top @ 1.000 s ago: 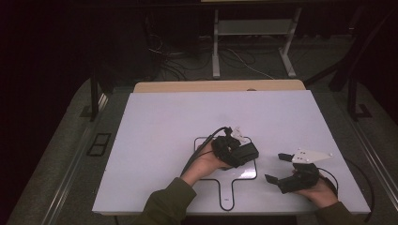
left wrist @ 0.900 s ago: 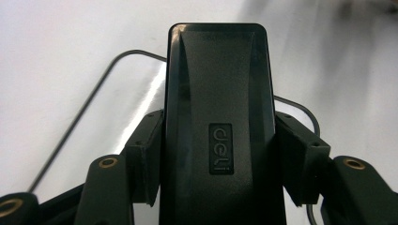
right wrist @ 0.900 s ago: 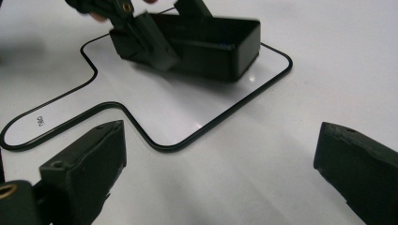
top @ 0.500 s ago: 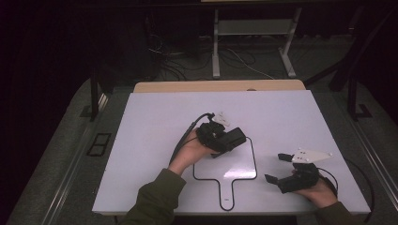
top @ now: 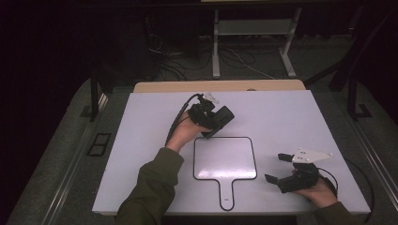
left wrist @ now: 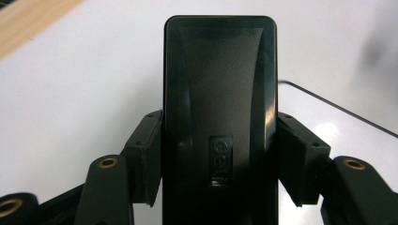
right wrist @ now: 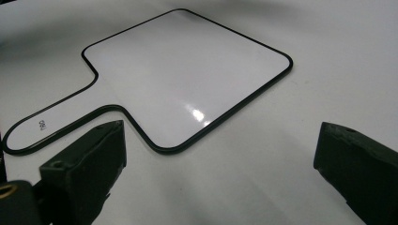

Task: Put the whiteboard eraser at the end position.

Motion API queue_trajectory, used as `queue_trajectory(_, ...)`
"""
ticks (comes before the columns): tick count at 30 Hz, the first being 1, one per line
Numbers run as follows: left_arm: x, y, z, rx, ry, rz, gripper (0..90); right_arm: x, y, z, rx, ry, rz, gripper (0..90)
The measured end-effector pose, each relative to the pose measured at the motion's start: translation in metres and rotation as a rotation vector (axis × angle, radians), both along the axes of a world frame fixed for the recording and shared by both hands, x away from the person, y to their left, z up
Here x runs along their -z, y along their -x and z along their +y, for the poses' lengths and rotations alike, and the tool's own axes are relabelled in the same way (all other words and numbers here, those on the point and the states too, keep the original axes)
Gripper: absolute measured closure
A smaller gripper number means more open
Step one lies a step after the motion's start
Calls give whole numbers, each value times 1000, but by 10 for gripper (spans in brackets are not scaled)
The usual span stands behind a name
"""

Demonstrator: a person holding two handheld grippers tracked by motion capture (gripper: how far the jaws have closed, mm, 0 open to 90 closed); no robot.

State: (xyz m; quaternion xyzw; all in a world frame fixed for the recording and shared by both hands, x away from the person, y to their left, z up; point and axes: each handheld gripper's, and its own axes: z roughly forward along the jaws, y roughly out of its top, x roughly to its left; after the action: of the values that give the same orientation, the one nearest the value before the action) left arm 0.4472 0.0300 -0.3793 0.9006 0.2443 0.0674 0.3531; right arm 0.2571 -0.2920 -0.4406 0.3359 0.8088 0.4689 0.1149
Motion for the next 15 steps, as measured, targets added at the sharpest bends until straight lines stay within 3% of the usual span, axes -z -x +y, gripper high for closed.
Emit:
queue_trajectory(3,1,-13,-5,-33,15,4,387,0,0,0,1,-1,1,18)
queue_trajectory(7,3,-33,-11,-33,-18,-11,388,0,0,-1,4,-5,4,18)
queue_trajectory(11,9,-50,-19,-75,-28,12,389,-1,1,-2,2,-8,0,18)
queue_trajectory(15,13,-66,-24,-78,-55,23,389,-1,0,-3,3,-11,1,18)
